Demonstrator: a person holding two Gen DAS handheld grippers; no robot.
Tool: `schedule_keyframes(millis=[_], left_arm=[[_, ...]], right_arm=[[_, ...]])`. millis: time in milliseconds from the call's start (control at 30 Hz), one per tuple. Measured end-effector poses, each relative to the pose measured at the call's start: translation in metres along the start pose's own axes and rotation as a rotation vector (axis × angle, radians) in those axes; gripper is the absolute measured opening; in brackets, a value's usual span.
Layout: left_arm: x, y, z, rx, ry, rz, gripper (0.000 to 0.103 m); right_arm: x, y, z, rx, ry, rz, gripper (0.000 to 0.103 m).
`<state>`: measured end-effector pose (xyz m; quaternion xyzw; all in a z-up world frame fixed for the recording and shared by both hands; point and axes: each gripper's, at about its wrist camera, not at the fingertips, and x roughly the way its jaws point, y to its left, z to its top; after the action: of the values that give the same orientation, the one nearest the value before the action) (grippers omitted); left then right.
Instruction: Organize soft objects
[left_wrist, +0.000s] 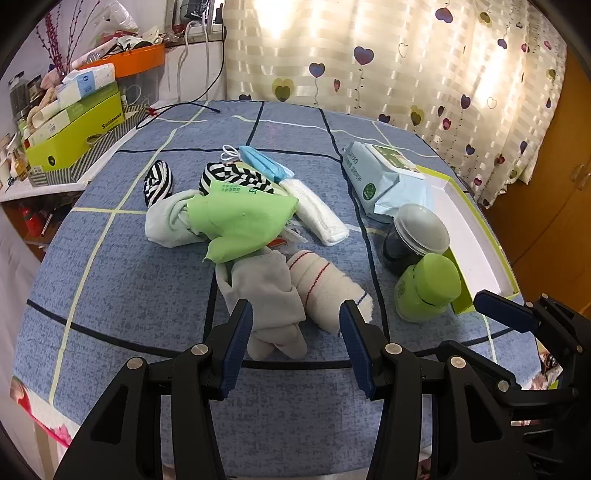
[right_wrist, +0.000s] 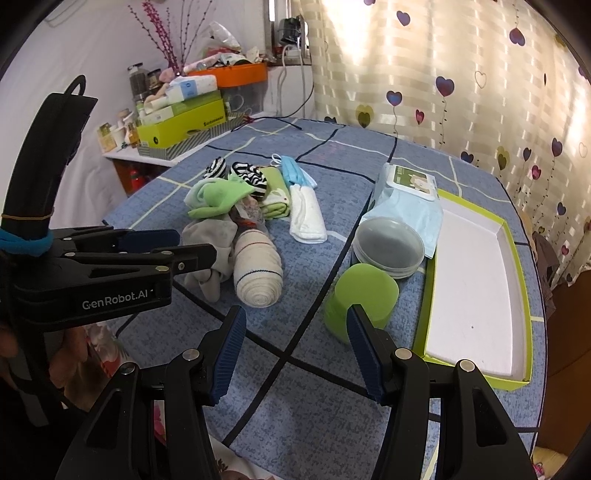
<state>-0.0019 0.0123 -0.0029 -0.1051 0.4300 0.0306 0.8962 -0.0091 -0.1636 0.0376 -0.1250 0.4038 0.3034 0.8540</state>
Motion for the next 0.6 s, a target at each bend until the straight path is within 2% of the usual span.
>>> schedule_keyframes(millis=[600], left_arm=[[0.0023,0.0066,0.0003,-0.015,-0.004,-0.014,0.050]], right_arm=[[0.0058,0.0036,0.0045,-0.013,-0.004,0.014,0.057]])
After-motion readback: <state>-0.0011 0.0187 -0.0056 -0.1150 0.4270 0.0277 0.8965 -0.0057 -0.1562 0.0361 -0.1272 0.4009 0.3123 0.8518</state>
